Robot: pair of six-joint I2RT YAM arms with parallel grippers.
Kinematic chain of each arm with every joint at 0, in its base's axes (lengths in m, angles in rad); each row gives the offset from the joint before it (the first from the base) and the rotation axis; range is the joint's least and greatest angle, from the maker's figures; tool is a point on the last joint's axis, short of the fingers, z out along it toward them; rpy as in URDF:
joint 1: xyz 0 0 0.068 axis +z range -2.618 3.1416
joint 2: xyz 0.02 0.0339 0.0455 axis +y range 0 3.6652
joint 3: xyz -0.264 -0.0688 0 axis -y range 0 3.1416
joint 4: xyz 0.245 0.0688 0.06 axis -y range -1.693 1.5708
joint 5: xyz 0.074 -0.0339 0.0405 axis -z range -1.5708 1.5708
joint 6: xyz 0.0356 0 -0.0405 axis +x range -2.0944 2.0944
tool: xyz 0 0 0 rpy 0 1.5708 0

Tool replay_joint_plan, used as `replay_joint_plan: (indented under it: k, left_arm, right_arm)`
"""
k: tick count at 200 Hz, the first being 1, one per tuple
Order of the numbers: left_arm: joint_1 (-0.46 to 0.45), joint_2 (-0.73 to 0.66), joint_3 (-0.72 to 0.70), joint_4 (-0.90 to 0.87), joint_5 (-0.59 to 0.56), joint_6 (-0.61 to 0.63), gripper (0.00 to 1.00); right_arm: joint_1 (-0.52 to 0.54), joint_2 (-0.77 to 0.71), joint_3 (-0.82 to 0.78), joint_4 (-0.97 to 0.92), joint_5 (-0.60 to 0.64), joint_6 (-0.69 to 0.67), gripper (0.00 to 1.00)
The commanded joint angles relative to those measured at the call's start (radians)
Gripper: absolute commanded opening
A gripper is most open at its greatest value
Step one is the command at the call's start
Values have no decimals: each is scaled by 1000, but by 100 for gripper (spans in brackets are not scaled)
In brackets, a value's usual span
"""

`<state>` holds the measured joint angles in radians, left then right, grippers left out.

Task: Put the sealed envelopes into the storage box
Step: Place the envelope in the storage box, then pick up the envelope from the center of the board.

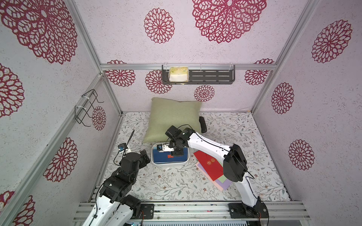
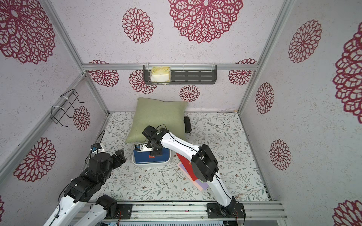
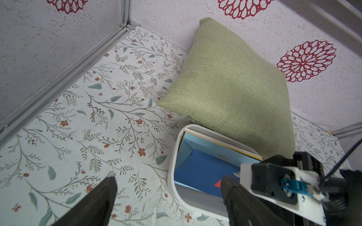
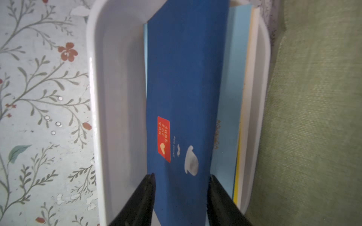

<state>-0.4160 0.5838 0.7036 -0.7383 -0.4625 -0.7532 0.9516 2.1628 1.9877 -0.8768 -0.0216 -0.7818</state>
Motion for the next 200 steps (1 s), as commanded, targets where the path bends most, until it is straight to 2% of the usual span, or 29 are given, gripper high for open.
replay_joint_plan:
  k: [1,30,57,80,96,132,164,200]
  left_arm:
    - [7,-1,0,3,32,7,91]
    - [7,9,12,48,156,45,91]
    - [6,59,15,120,319,49,90]
    - [-26,140,16,210,451,28,88]
    - [-105,203,24,270,450,13,88]
    - [-298,448,79,424,435,-64,87]
    - [-429,725,206,465,420,-159,88]
    - [-532,996,350,514,461,-174,84]
  right_arm:
    - [-19,-27,35,87,25,90,51]
    - [-50,-131,-92,266,44,219,54]
    - [-111,-355,-419,578,58,452,57]
    - [-192,-558,-705,751,45,633,59]
    - [-287,-711,-919,853,16,808,60]
    - [-476,-952,-1333,1041,-63,1075,62]
    - [-577,-997,-1497,1046,-178,1174,61]
    - [-636,-993,-1618,1138,-255,1223,60]
